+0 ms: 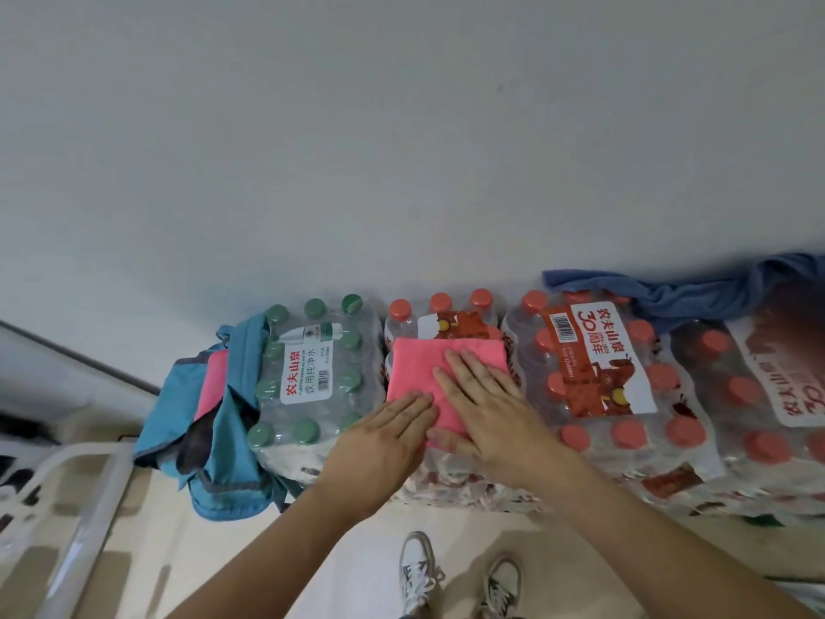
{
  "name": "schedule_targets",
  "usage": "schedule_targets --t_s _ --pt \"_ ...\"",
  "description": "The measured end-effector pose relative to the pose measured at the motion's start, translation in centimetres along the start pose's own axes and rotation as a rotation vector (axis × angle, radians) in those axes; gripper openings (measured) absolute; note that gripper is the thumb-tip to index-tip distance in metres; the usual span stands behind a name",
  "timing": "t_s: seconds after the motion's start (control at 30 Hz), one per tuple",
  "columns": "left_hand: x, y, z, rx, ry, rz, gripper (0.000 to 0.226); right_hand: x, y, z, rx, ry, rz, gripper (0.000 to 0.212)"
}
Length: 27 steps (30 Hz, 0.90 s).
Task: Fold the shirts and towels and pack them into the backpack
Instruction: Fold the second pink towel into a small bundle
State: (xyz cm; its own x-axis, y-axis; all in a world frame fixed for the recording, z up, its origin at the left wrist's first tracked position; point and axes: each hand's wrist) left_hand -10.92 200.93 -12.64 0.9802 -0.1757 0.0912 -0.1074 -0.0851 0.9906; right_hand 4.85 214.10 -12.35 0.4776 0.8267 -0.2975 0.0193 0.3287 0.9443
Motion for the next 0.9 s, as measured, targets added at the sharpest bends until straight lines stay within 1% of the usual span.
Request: schedule_targets --t_s 0.07,0.13,0.17,0.2,0.27,0.3,0.37,0.4,0.47,0.53,0.57,0.67,0.7,0.73,0.8,0.9 --pt "-0.1 0.9 -0.7 0.032 -0.016 -0.019 0.040 -0.2 0.7 0.2 -0.050 -0.007 -0.033 0.102" --pt "0.0 2.0 -1.8 0.041 0.005 -0.016 0.032 -0.8 1.2 0.4 -0.063 -0.008 -0.056 0.098" --pt "0.1 2.6 -2.5 0.030 0.026 -0.009 0.030 -1.0 1.0 0.5 -0.022 0.002 -0.065 0.090" --pt "0.0 3.2 -3.2 -0.006 0.050 -0.005 0.033 -1.3 1.1 0.8 0.044 0.002 -0.089 0.076" --pt "-0.5 4.1 -4.6 -0.139 0.126 0.013 0.042 -1.1 1.5 1.2 0.166 -0.062 -0.198 0.050" --pt "-1.0 4.4 -5.1 -0.195 0.165 0.054 0.042 -0.9 2.1 1.3 0.193 -0.105 -0.252 0.043" --pt "-1.9 5.0 -5.9 -0.217 0.210 0.198 0.038 -0.6 3.4 1.2 0.191 -0.153 -0.362 0.035" --pt "-2.4 5.5 -6.1 -0.226 0.221 0.279 0.035 -0.4 4.0 0.9 0.181 -0.165 -0.406 0.031" --pt "-3.2 6.1 -6.2 -0.291 0.250 0.443 0.021 0.1 5.0 0.2 0.111 -0.204 -0.450 0.023" --pt "-3.9 6.2 -6.0 -0.341 0.288 0.575 0.036 0.7 5.5 -0.3 0.017 -0.270 -0.486 0.018" --pt "-4.3 5.9 -5.8 -0.328 0.316 0.609 0.036 0.9 5.7 -0.5 -0.008 -0.297 -0.519 0.017" --pt "-5.3 5.1 -5.7 -0.191 0.428 0.789 0.010 1.3 5.9 -1.0 0.015 -0.352 -0.663 0.021" --pt "-5.5 4.7 -5.8 -0.156 0.475 0.839 0.002 1.3 5.8 -1.2 0.029 -0.381 -0.695 0.019" --pt "-5.6 4.4 -6.0 -0.124 0.519 0.863 0.007 1.3 5.7 -1.4 0.049 -0.417 -0.716 0.014" --pt "-5.8 3.5 -6.4 -0.081 0.584 0.808 0.021 1.3 5.3 -1.8 0.121 -0.493 -0.726 0.007" --pt "-5.6 2.6 -6.7 -0.005 0.623 0.668 0.029 1.4 4.4 -2.1 0.249 -0.580 -0.714 0.009"
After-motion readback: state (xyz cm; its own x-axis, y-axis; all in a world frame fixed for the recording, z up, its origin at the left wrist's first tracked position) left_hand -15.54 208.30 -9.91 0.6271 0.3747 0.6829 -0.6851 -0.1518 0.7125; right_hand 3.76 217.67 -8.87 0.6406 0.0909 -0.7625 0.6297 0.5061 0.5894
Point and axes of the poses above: each hand's wrist, its own z-axis away from the middle knuckle, its own y-axis out of the back of the hand, x = y × z, and after that the axes turned 3 degrees about -y, right-handed
